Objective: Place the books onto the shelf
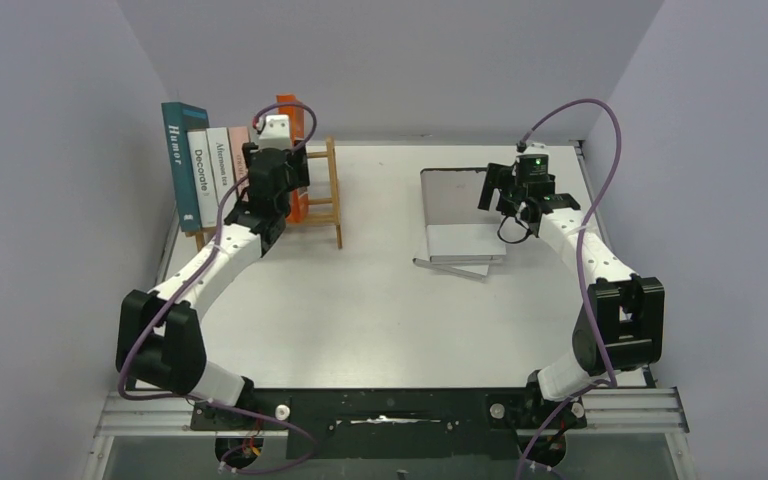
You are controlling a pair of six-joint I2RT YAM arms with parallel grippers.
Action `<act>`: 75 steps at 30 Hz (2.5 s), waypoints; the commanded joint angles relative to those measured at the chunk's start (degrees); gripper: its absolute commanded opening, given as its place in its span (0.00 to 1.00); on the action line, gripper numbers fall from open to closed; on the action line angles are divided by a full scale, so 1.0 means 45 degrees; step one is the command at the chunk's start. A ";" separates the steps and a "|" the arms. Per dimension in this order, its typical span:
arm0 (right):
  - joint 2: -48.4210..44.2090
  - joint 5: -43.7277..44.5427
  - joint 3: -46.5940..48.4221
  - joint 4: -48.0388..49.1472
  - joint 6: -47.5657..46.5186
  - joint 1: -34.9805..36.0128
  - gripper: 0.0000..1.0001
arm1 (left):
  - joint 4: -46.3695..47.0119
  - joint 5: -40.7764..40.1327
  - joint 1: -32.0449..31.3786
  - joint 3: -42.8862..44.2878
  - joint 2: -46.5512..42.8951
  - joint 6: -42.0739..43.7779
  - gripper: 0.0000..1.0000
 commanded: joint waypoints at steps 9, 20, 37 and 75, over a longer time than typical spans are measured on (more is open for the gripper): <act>0.0042 0.0548 0.0479 0.0237 0.0254 0.0159 0.98 | -0.1477 0.0722 -0.0649 0.3316 -0.2374 -0.0550 0.63; 0.1121 0.1348 0.1531 -0.0915 0.0927 -0.1071 0.98 | -0.1844 0.6090 -0.2684 0.5728 0.0703 -0.3365 0.82; 0.2246 0.1128 0.1705 -0.1169 0.0988 -0.1659 0.98 | -0.0077 0.8370 -0.2795 0.4713 0.4907 -0.5674 0.84; 0.3107 -0.0631 0.1565 -0.0701 0.0174 -0.1440 0.98 | 0.1940 1.1705 -0.2901 0.6578 0.9871 -0.8280 0.84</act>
